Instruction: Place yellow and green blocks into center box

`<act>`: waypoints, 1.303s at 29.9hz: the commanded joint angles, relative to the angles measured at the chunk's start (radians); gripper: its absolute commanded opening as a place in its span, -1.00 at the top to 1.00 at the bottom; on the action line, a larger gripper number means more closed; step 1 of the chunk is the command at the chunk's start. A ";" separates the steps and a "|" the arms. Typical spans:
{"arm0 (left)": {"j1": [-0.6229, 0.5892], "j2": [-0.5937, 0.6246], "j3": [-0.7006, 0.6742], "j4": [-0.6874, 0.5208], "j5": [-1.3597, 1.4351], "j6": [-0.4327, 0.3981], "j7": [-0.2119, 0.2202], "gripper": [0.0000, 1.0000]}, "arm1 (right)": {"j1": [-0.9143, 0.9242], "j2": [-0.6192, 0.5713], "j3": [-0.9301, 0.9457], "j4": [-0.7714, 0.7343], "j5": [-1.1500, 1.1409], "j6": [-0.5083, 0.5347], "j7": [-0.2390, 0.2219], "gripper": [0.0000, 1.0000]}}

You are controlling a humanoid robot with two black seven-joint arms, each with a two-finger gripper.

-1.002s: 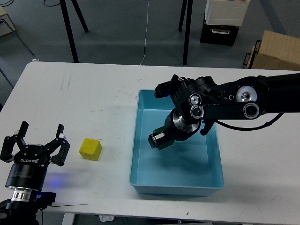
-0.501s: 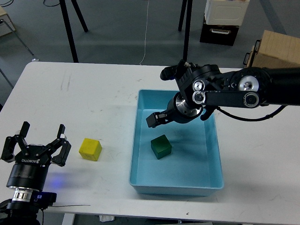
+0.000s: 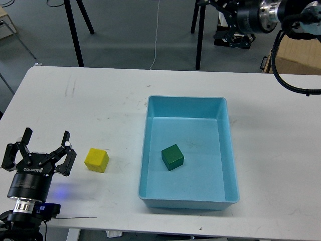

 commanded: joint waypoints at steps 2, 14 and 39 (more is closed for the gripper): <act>-0.002 0.001 0.000 0.000 0.000 0.000 0.002 -1.00 | -0.175 -0.044 0.303 -0.007 0.273 0.031 0.068 -0.99; -0.011 0.000 0.000 0.000 0.000 0.000 -0.001 -1.00 | -0.818 -0.089 0.913 0.228 0.422 0.031 0.105 -0.99; -0.012 0.001 -0.014 0.008 -0.006 0.000 -0.007 -1.00 | -1.802 0.350 1.146 0.894 0.559 0.031 0.119 -1.00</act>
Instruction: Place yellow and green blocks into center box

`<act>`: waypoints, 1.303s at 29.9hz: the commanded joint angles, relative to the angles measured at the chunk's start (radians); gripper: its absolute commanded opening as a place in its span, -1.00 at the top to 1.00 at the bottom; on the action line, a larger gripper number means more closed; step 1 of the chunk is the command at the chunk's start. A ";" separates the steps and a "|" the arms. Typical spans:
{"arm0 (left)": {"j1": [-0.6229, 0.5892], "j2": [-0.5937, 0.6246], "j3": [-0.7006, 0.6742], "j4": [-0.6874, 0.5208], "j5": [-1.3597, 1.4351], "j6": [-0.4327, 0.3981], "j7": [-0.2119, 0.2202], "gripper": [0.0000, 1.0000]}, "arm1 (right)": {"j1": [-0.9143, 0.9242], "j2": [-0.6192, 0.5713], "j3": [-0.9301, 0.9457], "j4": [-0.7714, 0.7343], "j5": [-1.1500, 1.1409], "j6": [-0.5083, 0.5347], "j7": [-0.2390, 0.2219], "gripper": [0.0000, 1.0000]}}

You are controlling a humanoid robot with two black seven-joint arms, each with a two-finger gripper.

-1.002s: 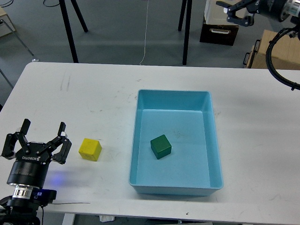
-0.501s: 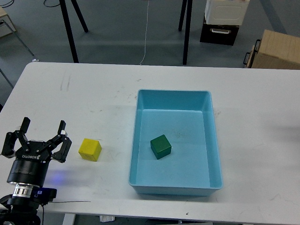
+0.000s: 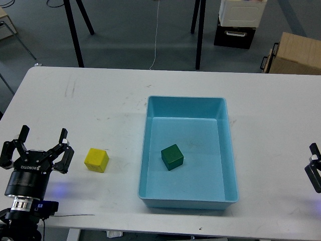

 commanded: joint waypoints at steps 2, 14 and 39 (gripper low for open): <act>-0.008 -0.003 -0.007 0.017 -0.009 0.000 -0.002 -1.00 | -0.005 -0.020 0.002 -0.001 -0.002 0.000 -0.002 -1.00; -0.484 0.188 -0.226 0.184 -0.082 0.000 0.017 -1.00 | -0.039 -0.081 0.012 0.005 -0.005 0.000 -0.002 -1.00; -1.687 0.583 1.277 0.213 0.401 0.000 0.113 -1.00 | -0.039 -0.076 0.011 -0.006 -0.005 0.000 0.000 -1.00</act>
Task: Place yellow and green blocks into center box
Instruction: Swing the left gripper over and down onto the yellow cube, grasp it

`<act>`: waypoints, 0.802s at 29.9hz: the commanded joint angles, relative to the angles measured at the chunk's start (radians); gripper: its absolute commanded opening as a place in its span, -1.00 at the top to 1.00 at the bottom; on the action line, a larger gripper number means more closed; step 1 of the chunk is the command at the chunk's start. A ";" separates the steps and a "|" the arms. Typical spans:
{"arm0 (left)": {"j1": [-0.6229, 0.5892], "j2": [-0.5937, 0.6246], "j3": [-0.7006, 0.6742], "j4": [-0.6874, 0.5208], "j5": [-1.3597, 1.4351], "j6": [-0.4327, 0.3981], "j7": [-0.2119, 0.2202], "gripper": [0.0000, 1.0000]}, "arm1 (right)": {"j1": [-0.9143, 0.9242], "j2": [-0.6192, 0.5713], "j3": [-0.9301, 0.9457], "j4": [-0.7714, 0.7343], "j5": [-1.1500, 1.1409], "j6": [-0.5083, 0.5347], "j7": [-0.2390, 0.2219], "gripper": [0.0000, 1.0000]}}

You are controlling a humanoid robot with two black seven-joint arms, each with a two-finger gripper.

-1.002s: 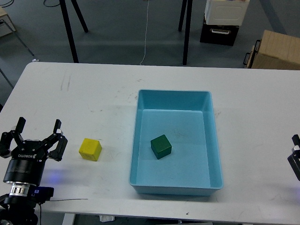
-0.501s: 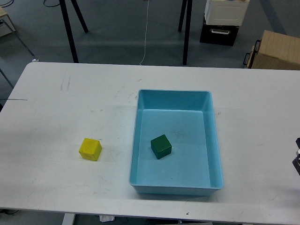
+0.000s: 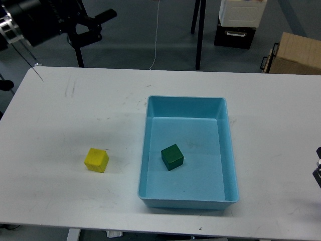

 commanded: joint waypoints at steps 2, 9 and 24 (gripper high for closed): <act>-0.181 -0.083 0.291 -0.002 0.060 0.001 0.073 -1.00 | 0.003 0.001 -0.006 -0.004 -0.002 0.000 0.000 -1.00; -0.415 -0.164 0.635 -0.038 0.228 0.001 0.091 -1.00 | 0.008 0.001 -0.011 -0.019 -0.002 0.000 0.000 -1.00; -0.410 -0.155 0.974 -0.083 0.511 0.001 0.090 -1.00 | 0.012 0.000 -0.017 -0.096 -0.002 0.000 -0.002 -1.00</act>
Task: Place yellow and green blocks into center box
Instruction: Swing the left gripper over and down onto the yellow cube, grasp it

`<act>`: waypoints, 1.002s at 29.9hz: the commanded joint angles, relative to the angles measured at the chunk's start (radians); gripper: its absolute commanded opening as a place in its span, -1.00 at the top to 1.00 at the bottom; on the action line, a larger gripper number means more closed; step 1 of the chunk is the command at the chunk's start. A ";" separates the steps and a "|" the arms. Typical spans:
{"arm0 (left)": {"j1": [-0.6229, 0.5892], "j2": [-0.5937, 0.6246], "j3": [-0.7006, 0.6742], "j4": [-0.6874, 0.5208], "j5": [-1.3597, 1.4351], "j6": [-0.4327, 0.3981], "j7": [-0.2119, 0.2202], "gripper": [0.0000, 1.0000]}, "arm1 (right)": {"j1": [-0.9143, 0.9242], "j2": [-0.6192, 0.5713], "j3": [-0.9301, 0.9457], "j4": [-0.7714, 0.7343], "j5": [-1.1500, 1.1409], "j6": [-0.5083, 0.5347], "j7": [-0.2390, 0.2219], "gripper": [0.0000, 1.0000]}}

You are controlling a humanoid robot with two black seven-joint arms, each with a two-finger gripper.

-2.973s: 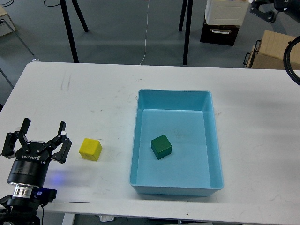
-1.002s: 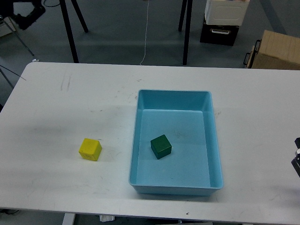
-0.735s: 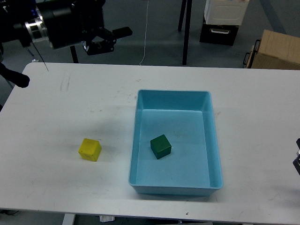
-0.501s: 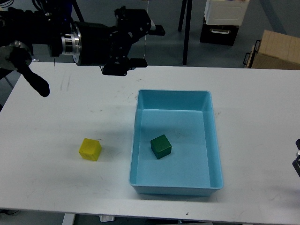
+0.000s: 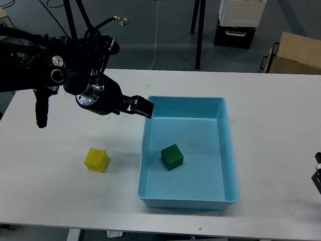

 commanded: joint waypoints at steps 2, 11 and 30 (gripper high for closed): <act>0.070 0.043 0.009 0.005 0.086 0.000 -0.004 -1.00 | 0.002 -0.001 -0.004 -0.026 0.000 0.000 -0.002 -1.00; 0.205 0.098 -0.007 0.047 0.161 0.000 -0.005 -1.00 | 0.004 -0.001 -0.008 -0.032 -0.001 0.000 -0.002 -1.00; 0.353 0.107 -0.120 0.085 0.223 0.000 -0.005 -1.00 | 0.002 -0.001 -0.008 -0.032 -0.001 0.000 -0.002 -1.00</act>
